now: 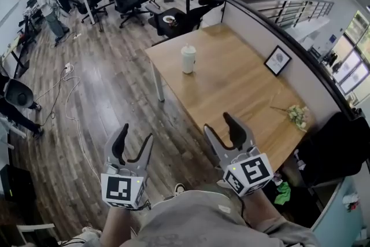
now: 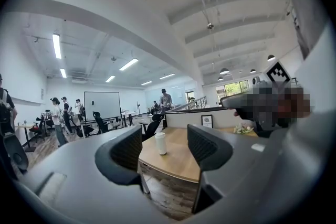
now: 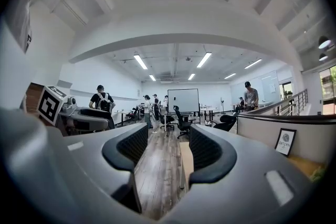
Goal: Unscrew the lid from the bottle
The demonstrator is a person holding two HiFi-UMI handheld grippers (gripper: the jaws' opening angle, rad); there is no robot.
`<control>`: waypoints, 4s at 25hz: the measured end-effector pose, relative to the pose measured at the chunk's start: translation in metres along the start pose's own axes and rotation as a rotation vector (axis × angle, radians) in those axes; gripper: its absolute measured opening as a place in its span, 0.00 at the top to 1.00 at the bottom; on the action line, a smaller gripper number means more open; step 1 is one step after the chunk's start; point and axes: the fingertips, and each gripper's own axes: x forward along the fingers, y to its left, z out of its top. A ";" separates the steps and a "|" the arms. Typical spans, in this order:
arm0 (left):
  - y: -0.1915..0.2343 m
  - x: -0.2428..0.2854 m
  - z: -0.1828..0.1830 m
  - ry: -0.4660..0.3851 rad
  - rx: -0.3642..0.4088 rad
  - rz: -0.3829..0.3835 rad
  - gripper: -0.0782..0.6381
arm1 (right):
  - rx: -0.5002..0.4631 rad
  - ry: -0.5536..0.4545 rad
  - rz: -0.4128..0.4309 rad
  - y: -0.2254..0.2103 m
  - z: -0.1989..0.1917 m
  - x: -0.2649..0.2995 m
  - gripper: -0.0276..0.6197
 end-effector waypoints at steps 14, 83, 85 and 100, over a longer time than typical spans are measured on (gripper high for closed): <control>0.068 0.099 -0.033 0.047 -0.023 -0.025 0.51 | 0.025 0.097 -0.033 -0.046 -0.033 0.114 0.60; 0.023 0.596 -0.273 0.107 0.261 -1.416 0.35 | 0.245 0.409 -0.443 -0.290 -0.217 0.513 0.35; 0.019 0.599 -0.272 0.089 0.258 -1.429 0.36 | 0.225 0.408 -0.456 -0.292 -0.218 0.513 0.35; 0.014 0.596 -0.266 0.045 0.228 -1.550 0.39 | 0.037 0.346 0.072 -0.273 -0.213 0.518 0.35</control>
